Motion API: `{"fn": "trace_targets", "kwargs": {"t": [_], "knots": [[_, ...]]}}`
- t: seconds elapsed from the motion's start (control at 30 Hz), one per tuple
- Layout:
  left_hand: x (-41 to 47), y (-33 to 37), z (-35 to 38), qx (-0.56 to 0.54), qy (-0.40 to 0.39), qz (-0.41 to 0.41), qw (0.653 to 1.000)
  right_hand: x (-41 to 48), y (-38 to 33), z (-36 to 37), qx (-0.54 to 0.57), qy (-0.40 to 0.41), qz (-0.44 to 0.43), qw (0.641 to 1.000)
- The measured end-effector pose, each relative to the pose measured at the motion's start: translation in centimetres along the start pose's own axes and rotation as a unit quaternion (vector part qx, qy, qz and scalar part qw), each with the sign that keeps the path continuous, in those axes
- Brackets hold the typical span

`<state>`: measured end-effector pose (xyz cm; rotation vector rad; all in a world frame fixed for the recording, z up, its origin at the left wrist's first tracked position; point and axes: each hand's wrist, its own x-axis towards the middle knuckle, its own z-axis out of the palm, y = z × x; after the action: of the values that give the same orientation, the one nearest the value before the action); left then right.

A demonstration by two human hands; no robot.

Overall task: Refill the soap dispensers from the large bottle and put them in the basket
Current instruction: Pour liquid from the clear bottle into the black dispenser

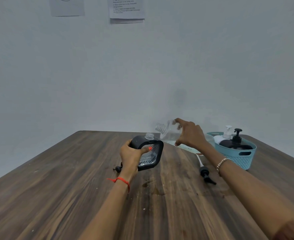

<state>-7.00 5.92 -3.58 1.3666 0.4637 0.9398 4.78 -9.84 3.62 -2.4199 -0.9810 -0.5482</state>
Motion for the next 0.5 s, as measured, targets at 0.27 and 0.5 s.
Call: {"fn": "trace_targets", "kwargs": {"t": [0.27,0.5], "knots": [[-0.30,0.29,0.31,0.062,0.018,0.054,0.996,-0.18,-0.13,-0.51,-0.071,-0.010,-0.026,0.997],[-0.53,0.46,0.43,0.091,0.019,0.073,0.993,-0.28,-0.45,-0.80,-0.094,-0.015,-0.033,0.995]]}}
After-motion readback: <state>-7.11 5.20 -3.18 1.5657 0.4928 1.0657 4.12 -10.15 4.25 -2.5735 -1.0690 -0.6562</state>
